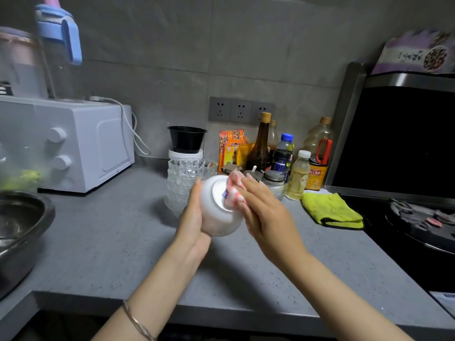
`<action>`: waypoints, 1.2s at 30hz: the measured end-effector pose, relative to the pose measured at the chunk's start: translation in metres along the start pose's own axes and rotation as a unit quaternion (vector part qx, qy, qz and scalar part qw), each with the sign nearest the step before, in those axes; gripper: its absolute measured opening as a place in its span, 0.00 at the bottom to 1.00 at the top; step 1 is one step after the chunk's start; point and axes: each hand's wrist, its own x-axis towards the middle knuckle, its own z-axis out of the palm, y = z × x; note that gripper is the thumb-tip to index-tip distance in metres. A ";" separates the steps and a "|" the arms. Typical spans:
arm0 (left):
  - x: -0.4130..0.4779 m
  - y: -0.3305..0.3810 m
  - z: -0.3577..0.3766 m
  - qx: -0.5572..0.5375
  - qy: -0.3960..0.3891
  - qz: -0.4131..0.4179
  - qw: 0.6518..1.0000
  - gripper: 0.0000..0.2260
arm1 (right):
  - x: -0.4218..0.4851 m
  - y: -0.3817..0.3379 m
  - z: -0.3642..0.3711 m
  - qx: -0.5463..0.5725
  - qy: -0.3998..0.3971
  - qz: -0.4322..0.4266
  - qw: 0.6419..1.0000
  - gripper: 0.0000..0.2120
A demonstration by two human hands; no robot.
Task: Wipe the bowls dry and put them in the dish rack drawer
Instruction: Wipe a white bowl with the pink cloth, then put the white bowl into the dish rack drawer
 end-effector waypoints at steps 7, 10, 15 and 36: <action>-0.003 -0.010 -0.003 0.025 -0.058 -0.042 0.997 0.23 | -0.005 -0.016 0.011 0.021 -0.006 -0.044 0.999 0.20; -0.004 -0.015 -0.003 0.036 -0.047 -0.020 0.998 0.25 | 0.004 -0.004 0.003 0.021 -0.037 0.029 0.999 0.23; 0.002 -0.015 -0.017 0.037 0.041 0.015 0.998 0.30 | -0.019 0.032 0.000 0.040 -0.039 0.164 0.985 0.18; -0.070 -0.108 0.093 0.146 -0.179 -0.075 0.970 0.19 | -0.091 0.051 -0.154 0.371 -0.066 0.464 0.802 0.27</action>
